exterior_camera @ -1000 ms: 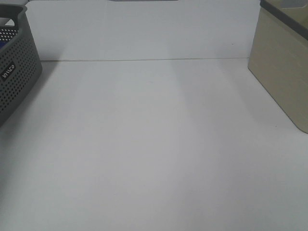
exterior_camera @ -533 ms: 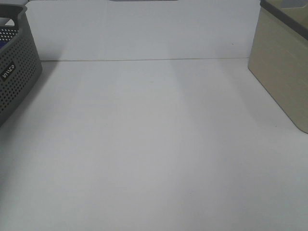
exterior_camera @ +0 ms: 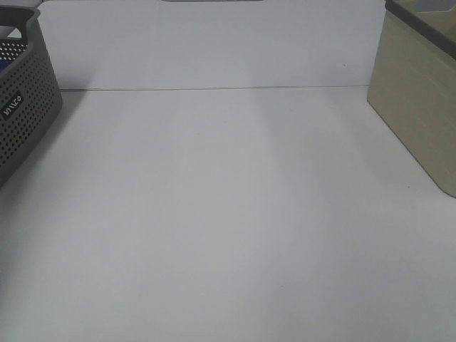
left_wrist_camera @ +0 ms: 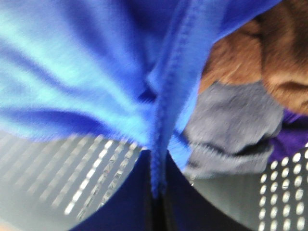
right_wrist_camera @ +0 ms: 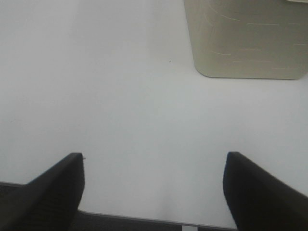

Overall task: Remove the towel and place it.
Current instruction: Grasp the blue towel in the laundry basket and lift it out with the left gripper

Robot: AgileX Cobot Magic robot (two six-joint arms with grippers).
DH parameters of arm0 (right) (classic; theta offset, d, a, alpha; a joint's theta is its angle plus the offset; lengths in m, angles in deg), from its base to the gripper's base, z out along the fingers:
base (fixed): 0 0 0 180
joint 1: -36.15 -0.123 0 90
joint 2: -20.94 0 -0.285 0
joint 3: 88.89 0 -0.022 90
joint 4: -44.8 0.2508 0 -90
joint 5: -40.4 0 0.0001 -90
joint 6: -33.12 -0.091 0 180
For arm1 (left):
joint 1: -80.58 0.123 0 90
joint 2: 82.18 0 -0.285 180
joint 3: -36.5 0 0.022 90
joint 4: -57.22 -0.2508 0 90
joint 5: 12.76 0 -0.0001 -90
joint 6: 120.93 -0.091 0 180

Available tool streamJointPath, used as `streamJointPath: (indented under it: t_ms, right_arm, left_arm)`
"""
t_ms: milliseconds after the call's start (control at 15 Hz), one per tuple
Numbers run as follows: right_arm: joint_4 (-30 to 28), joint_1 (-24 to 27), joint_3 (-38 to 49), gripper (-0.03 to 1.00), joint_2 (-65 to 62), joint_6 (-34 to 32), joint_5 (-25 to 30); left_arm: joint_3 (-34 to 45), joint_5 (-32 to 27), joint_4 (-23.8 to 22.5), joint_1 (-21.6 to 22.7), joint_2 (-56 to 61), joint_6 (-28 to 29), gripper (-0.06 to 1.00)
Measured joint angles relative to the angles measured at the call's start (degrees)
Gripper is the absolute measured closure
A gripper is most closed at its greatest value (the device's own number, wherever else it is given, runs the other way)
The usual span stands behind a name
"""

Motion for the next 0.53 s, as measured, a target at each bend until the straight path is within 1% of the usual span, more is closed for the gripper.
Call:
streamJointPath:
  t_ms: [67, 133, 267, 333, 533]
  right_arm:
    - [0.0, 0.0, 0.0, 0.19, 0.0, 0.0, 0.0]
    - [0.0, 0.0, 0.0, 0.19, 0.0, 0.0, 0.0]
    - [0.0, 0.0, 0.0, 0.19, 0.0, 0.0, 0.0]
    - [0.0, 0.0, 0.0, 0.19, 0.0, 0.0, 0.0]
    - [0.0, 0.0, 0.0, 0.19, 0.0, 0.0, 0.0]
  left_arm:
    - [-0.1, 0.3, 0.0, 0.0, 1.9, 1.0, 0.94]
    - [-0.1, 0.5, 0.1, 0.0, 3.8, 3.2, 0.94]
    - [-0.1, 0.5, 2.6, 0.0, 8.0, 9.5, 0.94]
    - [-0.1, 0.3, 3.3, 0.0, 9.9, 10.9, 0.94]
    - [-0.1, -0.4, 4.2, 0.0, 14.4, 11.9, 0.94]
